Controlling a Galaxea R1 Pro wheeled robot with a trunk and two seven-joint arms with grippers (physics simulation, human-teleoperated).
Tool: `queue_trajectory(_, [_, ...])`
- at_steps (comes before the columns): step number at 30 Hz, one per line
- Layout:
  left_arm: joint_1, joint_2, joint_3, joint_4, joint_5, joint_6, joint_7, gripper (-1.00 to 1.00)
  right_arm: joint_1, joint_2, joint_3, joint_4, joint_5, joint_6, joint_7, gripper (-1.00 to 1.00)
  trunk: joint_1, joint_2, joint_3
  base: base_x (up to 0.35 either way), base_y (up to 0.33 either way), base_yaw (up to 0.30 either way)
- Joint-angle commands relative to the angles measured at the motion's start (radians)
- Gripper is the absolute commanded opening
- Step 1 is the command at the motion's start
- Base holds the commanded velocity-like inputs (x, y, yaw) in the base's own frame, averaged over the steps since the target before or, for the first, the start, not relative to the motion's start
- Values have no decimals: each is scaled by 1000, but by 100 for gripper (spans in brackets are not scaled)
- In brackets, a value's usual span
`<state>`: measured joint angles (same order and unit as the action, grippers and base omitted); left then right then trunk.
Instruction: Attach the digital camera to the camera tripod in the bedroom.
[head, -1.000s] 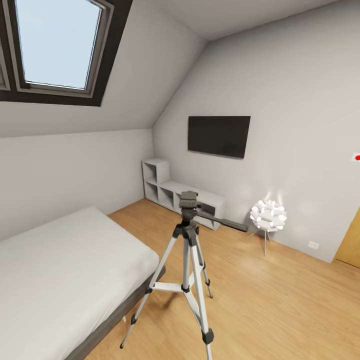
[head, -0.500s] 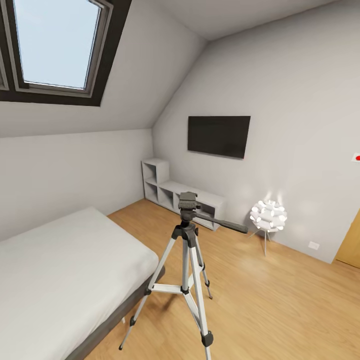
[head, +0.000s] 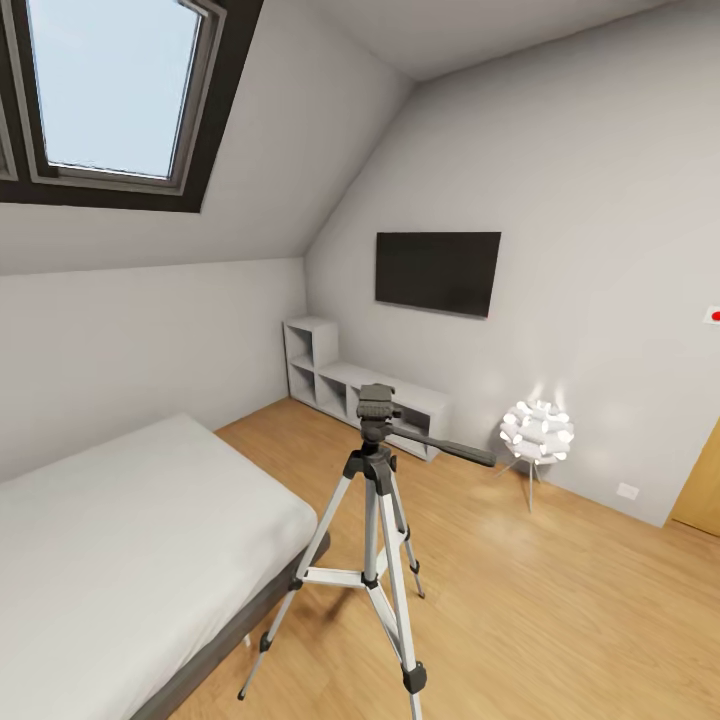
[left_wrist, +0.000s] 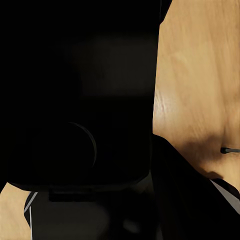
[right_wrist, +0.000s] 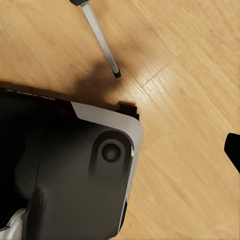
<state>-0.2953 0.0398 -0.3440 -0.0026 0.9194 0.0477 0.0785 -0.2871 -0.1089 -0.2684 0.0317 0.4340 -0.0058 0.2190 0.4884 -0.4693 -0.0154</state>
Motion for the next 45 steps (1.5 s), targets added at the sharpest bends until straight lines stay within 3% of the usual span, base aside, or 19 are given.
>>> queue_trajectory(1, [-1,0,-9,0,4,4,4,-100,-1,0,-8,2,8,0,3,100,0,-2,-2,0,0,0])
queue_trajectory(11, [-1,0,-9,0,5,4,4,-100,-1,0,-6,2,9,1,2,100,0,-2,-4,0,0,0])
queue_trajectory(34, [21,0,-10,1,2,15,-3,-100,0,-7,-8,3,7,1,-1,100,0,-2,-39,0,0,0])
queue_trajectory(45, [74,0,-11,1,-3,12,-72,-100,77,-16,-9,3,3,-20,-1,100,0,-2,-57,0,0,0])
